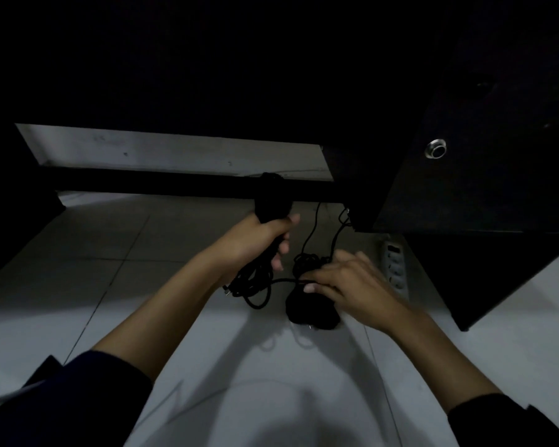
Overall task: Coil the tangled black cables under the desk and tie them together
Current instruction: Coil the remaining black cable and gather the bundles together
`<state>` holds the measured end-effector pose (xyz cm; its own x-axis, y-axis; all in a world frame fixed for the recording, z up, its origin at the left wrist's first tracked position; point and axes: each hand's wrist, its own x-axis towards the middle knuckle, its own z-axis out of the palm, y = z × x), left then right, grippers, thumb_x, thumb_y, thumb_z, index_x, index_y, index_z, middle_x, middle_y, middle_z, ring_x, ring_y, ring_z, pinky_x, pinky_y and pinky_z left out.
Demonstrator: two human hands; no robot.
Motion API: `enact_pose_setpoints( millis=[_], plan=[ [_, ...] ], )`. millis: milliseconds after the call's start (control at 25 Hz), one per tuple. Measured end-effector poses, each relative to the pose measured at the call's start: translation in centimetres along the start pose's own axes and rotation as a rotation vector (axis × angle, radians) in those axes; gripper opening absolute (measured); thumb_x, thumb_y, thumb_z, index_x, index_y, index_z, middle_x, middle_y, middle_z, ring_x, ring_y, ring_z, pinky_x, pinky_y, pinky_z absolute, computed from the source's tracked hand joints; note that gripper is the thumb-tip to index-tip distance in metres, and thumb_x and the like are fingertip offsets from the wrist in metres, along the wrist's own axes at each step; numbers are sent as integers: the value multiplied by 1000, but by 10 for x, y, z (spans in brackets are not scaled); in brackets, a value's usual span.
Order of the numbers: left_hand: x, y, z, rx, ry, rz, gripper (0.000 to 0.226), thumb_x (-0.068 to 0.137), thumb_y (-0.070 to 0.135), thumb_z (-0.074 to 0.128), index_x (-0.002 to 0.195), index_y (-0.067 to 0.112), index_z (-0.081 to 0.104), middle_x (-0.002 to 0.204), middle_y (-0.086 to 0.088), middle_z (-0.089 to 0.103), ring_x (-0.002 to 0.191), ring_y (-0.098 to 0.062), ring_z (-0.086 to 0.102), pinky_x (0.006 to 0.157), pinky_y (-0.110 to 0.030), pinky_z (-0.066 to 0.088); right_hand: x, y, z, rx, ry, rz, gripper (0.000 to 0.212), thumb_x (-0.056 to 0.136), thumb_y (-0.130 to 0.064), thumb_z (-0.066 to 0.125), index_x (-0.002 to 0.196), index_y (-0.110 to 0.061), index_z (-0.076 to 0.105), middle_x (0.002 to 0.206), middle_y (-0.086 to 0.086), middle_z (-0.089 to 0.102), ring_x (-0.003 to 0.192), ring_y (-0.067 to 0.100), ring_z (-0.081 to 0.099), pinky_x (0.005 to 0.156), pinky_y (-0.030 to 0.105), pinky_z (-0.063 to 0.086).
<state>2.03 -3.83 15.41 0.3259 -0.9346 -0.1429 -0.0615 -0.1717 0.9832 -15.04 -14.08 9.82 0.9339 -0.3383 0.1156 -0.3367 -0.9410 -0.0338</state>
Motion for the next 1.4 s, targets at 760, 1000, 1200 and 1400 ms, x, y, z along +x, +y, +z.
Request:
enact_pose_setpoints(
  millis=[760,1000,1200,1400],
  plan=[
    [4,-8,12,340,-44,111,37,96,23,44,61,22,56,61,11,59,56,3,54,61,-17,43,12,-29,-16,269,397,-152,47,70,-36,81,91,-19,43,85,-16,36,76,-2,28,68,26,31],
    [4,-7,2,192,-13,15,23,96,20,46,88,8,64,68,-7,65,50,-12,60,45,-20,45,12,-17,-17,361,440,-113,31,80,-23,66,106,-10,56,102,1,49,92,8,46,80,17,39],
    [8,-24,-18,148,65,-80,35,95,33,47,72,11,61,70,-11,61,55,-18,53,57,-27,42,3,-6,-21,681,452,212,14,94,-11,58,108,-14,62,85,1,70,69,6,68,71,33,57],
    [8,-29,-16,-23,63,-89,32,98,35,49,74,15,53,67,-3,55,54,-11,53,55,-22,42,10,-20,-26,1127,522,350,13,101,-16,45,98,-19,58,65,7,64,46,16,57,60,41,58]
  ],
)
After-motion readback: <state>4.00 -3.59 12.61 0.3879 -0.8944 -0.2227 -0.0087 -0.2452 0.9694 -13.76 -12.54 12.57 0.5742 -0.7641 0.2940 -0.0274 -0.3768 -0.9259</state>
